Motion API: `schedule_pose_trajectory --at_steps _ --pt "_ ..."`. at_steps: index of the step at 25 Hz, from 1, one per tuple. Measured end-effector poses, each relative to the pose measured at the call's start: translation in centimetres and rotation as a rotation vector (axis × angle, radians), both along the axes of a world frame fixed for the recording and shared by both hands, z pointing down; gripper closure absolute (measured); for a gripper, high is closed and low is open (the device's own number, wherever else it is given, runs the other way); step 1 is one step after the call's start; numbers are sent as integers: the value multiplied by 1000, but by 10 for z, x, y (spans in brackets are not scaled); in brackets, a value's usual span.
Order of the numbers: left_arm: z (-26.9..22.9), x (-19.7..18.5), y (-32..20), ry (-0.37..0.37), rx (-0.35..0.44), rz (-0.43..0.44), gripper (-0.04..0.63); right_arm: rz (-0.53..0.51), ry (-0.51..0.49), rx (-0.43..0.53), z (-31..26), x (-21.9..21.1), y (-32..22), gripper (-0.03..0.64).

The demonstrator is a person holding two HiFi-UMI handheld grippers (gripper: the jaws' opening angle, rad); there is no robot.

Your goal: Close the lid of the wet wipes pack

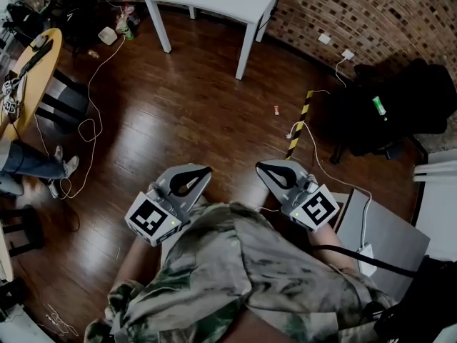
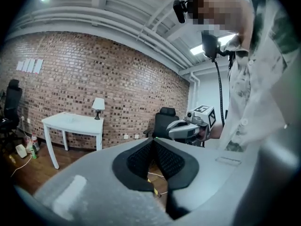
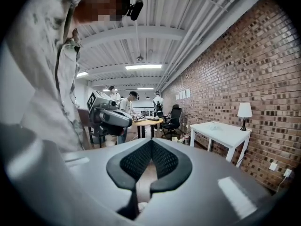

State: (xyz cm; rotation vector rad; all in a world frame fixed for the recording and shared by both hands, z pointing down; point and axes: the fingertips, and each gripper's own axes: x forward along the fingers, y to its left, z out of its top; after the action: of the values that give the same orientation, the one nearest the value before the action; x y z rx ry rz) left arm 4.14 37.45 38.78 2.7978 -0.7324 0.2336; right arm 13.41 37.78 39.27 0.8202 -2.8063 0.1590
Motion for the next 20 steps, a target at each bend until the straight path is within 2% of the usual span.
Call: schedule_pose_trajectory --at_steps 4,8,13,20 --pt "-2 -15 -39 5 22 39 594 5 45 7 7 -19 -40 615" --pt "2 -56 -83 9 17 23 595 7 61 35 6 -48 -87 615" --pt "2 -112 -142 -4 12 14 595 9 71 27 1 -96 -149 615" --pt "8 -160 -197 -10 7 24 595 31 104 70 -3 -132 -216 615"
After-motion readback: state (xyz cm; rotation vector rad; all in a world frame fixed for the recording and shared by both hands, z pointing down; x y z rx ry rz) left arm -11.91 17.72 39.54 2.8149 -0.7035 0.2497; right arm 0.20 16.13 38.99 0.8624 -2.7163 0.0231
